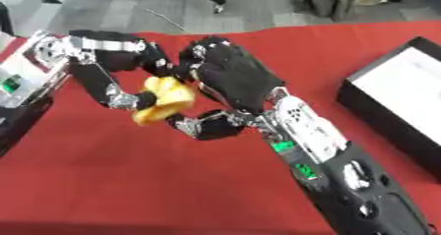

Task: Pick up the objects with one hand, pass them to the other hand, and then place them into the box on the other side of the table.

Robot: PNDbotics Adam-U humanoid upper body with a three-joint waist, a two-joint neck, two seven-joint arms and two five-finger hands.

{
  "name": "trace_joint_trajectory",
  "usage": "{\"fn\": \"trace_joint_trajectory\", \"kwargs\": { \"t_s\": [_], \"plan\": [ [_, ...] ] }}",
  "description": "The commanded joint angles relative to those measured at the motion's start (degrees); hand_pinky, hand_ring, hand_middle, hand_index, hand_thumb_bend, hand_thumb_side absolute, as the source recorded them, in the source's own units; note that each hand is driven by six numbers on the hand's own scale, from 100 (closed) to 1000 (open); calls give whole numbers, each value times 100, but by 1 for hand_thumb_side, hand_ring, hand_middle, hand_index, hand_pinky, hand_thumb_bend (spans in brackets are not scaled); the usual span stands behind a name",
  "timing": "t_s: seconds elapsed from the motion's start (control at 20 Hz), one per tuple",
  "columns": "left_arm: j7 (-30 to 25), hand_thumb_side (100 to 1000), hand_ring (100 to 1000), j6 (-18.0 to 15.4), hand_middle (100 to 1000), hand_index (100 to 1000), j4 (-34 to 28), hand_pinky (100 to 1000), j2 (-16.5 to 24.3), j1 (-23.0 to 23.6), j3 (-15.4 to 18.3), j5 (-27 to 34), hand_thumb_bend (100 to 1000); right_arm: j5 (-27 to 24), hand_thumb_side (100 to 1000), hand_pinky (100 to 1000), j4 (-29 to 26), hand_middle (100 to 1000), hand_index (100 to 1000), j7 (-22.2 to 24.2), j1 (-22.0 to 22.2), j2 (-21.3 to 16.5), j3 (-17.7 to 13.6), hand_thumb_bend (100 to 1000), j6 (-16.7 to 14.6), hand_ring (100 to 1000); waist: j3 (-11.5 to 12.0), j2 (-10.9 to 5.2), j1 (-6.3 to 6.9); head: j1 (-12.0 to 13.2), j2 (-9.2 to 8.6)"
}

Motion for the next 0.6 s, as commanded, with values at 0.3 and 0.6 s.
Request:
{"fn": "trace_joint_trajectory", "kwargs": {
  "t_s": [0.3, 0.6],
  "plan": [
    [6, 214, 496, -27, 437, 562, -90, 679, 101, -86, 45, -2, 100, 404, 438, 770, 98, 679, 881, 689, -15, 27, -112, 729, 93, 764, -7, -74, 0, 28, -15],
    [6, 219, 499, -38, 436, 563, -106, 678, 165, -48, 81, 1, 100, 498, 446, 741, 207, 656, 881, 675, 117, 16, -247, 789, 187, 760, -51, -74, 14, 97, -15]
  ]
}}
